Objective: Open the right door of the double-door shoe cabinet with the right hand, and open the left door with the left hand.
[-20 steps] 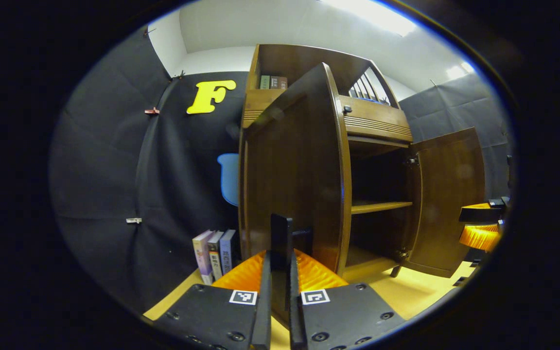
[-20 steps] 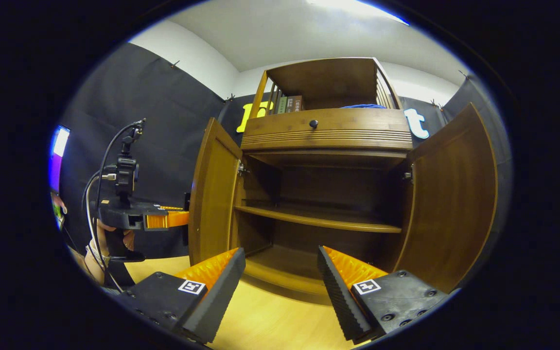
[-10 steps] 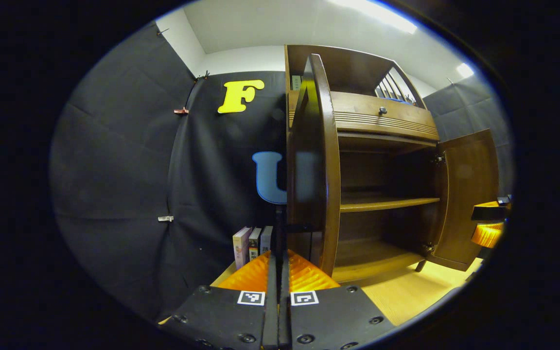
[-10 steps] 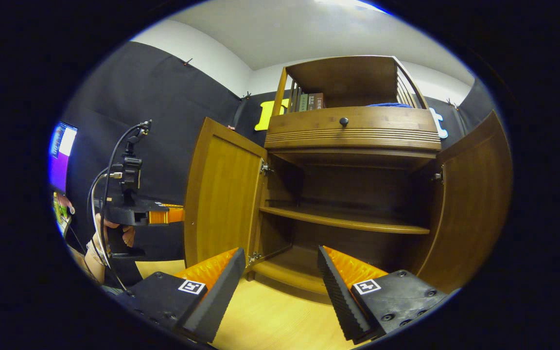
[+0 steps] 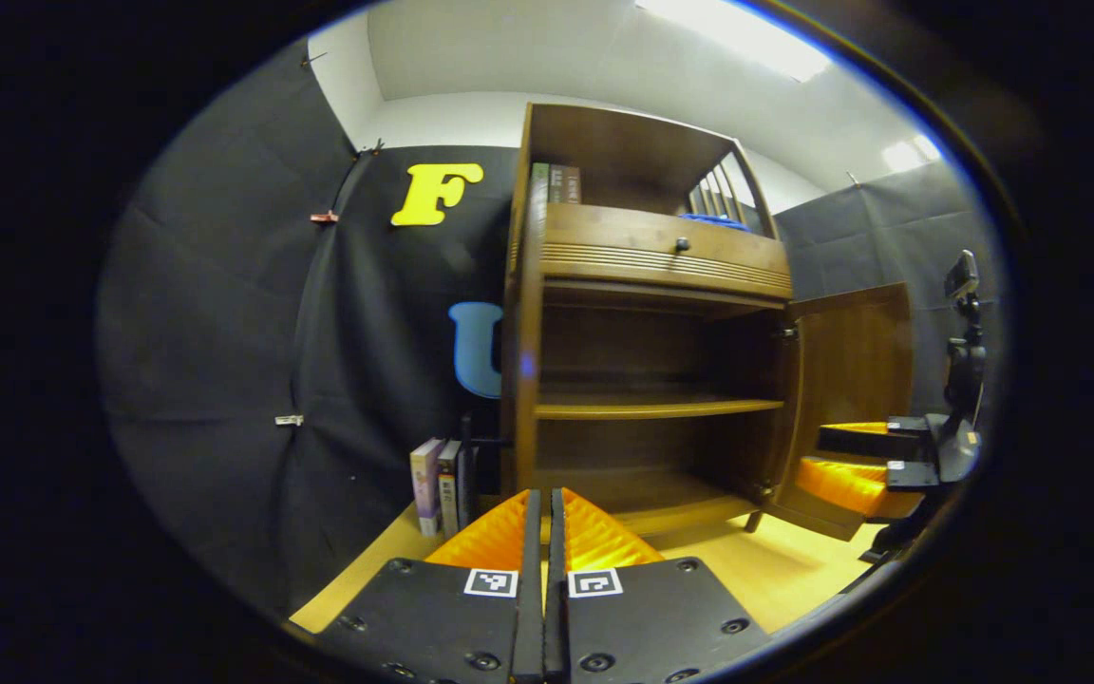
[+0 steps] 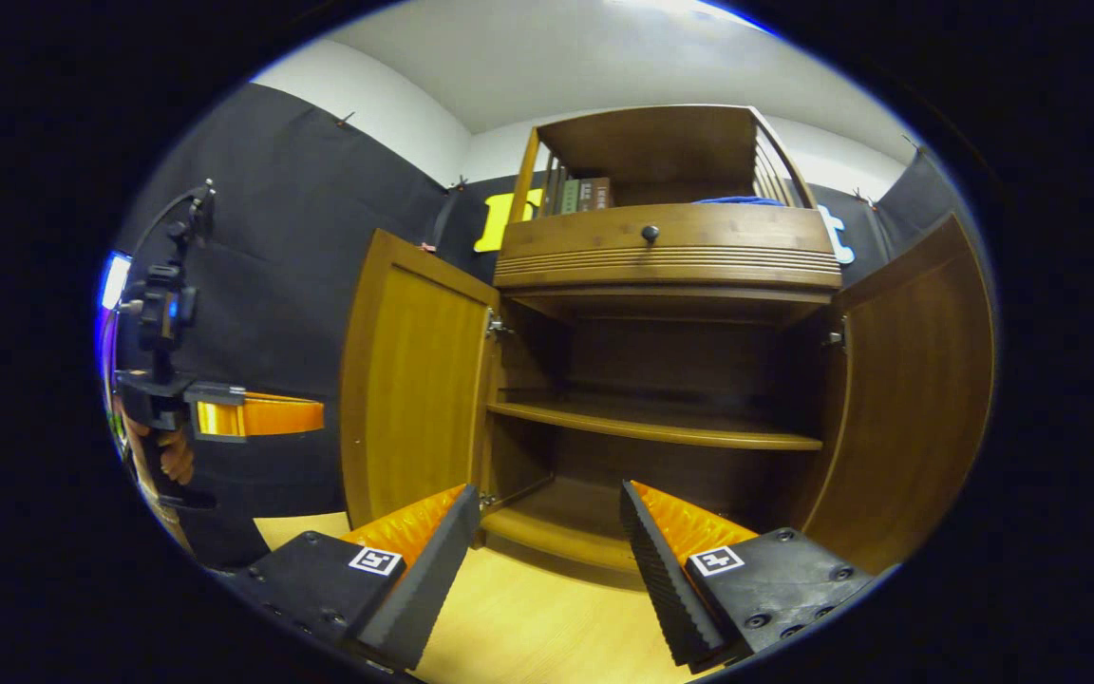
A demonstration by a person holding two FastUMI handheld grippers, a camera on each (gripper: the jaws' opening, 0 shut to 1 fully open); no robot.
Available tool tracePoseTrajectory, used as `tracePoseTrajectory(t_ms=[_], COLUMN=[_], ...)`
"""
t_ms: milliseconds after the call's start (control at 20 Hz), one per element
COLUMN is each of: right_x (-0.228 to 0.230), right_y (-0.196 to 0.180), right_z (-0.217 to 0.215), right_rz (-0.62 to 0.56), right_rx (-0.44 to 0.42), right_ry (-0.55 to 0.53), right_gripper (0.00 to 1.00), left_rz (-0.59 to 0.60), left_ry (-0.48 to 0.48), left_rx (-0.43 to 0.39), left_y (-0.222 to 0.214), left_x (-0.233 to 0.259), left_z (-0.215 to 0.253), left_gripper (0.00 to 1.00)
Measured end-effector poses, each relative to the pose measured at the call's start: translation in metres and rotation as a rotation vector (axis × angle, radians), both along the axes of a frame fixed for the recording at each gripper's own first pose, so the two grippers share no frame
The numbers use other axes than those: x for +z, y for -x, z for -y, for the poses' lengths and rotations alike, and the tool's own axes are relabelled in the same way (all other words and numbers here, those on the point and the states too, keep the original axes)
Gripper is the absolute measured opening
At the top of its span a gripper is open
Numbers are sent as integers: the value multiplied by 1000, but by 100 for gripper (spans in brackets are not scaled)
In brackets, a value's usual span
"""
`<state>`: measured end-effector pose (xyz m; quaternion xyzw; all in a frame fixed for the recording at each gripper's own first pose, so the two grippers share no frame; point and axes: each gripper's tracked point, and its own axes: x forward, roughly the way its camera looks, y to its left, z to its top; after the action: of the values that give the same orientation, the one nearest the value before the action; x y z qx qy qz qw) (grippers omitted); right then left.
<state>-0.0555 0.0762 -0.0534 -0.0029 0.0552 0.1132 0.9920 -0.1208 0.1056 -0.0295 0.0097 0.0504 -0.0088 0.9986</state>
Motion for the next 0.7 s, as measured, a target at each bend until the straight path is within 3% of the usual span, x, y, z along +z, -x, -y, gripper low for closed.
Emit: tracePoseTrajectory(t_ms=[50,150,200,400,700], right_x=[2,9,13,31,48], right_y=[-1,1,3,7,14], right_z=[7,17,22,48,62], right_rz=[0,4,10,55,87], right_rx=[-25,-59,-73,-150,-188], right_ry=[-2,-3,0,34,27], right_gripper=[95,94,94,95,97], left_rz=[2,2,0,-4,27], left_ry=[-7,-27,-39,-62,-74], left_rx=[-14,-46,-71,-148,-145], left_y=[-4,-15,-22,-43,-57], left_x=[1,6,8,14,17], left_z=[12,36,48,84,103], left_gripper=[5,9,4,28,68])
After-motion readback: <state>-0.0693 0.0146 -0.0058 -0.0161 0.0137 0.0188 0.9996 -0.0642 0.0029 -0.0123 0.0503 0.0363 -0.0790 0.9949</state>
